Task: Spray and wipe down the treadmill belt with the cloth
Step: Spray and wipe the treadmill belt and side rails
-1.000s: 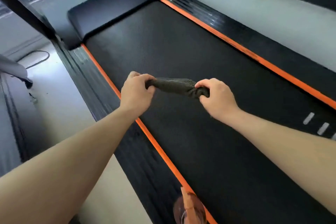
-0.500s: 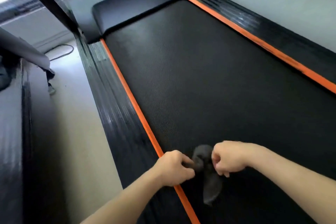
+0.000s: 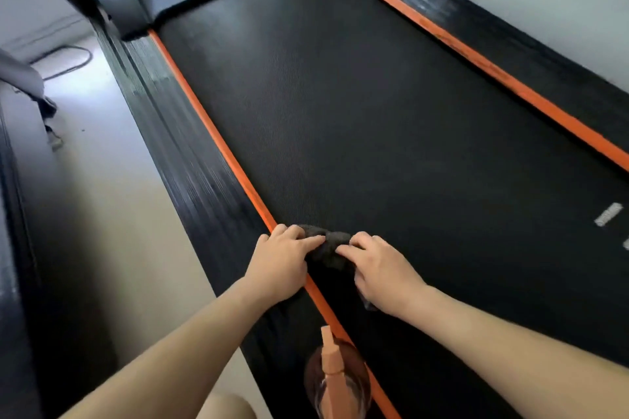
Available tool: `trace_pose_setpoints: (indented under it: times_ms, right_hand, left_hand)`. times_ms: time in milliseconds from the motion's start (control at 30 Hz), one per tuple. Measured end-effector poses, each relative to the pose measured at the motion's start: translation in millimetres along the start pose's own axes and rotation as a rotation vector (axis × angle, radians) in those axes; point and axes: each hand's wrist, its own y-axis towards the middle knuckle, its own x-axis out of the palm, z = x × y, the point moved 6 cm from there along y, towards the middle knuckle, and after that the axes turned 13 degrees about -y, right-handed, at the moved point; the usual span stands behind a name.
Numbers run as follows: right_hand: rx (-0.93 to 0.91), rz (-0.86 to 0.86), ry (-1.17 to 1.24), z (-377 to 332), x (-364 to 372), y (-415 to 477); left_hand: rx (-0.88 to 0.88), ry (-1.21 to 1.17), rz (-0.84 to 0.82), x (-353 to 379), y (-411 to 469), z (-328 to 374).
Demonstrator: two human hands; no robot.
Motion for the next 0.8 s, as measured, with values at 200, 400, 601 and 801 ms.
trace_pose_setpoints:
  times_ms: [200,400,601,801]
  right_hand:
    - [0.042,-0.650,0.045,-6,7,-51]
    - [0.261,-0.510,0.250,-3,1,-72]
    - [0.432,-0.309,0.094,-46,42,-146]
    - [0.673,-0.531,-0.001,-26,51,-250]
  left_hand:
    - [0.173,-0.448,-0.308,16,-48,21]
    - [0.112,-0.871,-0.192,12,-124,36]
    - [-0.098,-1.205,-0.011,12,-156,83]
    - [-0.215,-1.121,0.112,12,-174,80]
